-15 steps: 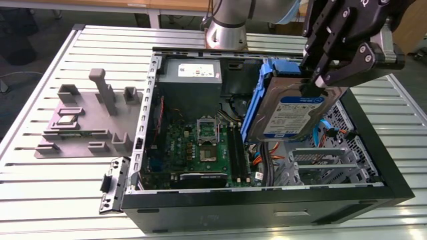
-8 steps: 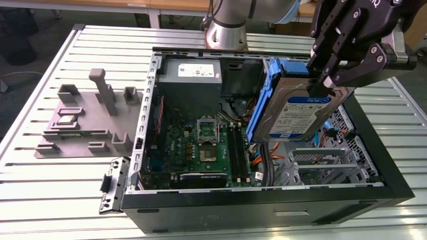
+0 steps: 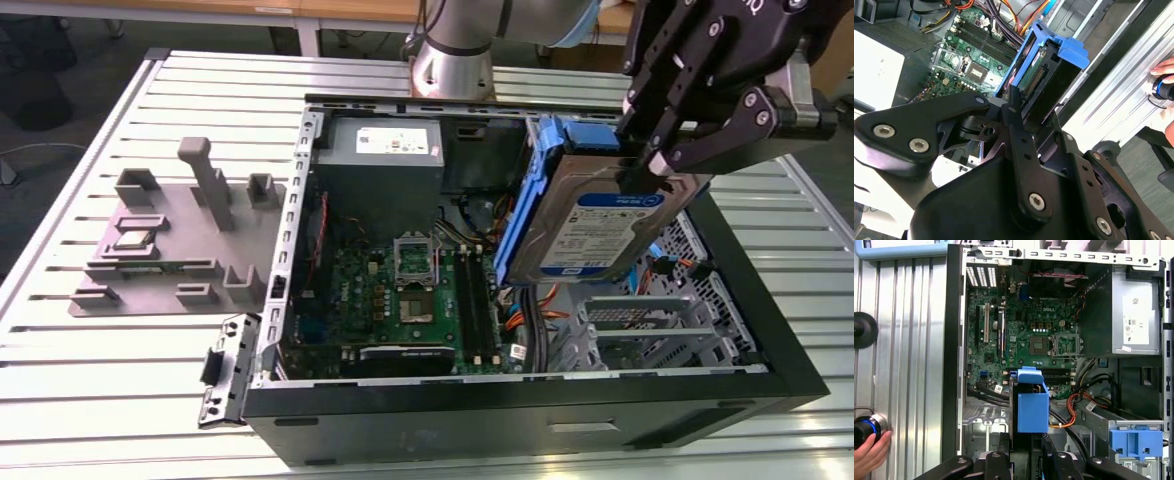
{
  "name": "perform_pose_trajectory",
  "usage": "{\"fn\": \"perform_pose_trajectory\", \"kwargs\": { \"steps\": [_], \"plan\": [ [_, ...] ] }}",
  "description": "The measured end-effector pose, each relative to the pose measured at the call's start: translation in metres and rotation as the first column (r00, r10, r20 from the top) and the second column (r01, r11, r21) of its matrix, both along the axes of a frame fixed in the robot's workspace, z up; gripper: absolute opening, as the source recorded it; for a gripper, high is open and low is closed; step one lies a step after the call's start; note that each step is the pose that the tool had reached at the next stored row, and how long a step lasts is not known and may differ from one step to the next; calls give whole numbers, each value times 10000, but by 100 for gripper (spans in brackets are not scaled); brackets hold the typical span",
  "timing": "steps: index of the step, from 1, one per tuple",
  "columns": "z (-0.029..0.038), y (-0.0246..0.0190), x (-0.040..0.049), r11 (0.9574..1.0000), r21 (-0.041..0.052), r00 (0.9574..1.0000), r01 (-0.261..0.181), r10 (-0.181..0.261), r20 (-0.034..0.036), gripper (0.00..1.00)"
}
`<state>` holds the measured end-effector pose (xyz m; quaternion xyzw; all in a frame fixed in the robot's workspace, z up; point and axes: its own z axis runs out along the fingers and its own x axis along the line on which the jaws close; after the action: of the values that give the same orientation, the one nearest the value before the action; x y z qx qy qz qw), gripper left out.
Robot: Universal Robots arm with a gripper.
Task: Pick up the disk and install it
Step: 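Pick up the disk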
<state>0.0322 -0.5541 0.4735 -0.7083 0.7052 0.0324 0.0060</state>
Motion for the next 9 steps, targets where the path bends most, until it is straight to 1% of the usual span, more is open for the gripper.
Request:
{"fn": "perform_pose_trajectory", "kwargs": {
  "steps": [6, 9],
  "plan": [
    [-1, 0, 47, 10000, 1, 10000, 2, -2, 1, 35],
    [-1, -12, 72, 10000, 1, 10000, 2, -2, 1, 35]
  ]
}}
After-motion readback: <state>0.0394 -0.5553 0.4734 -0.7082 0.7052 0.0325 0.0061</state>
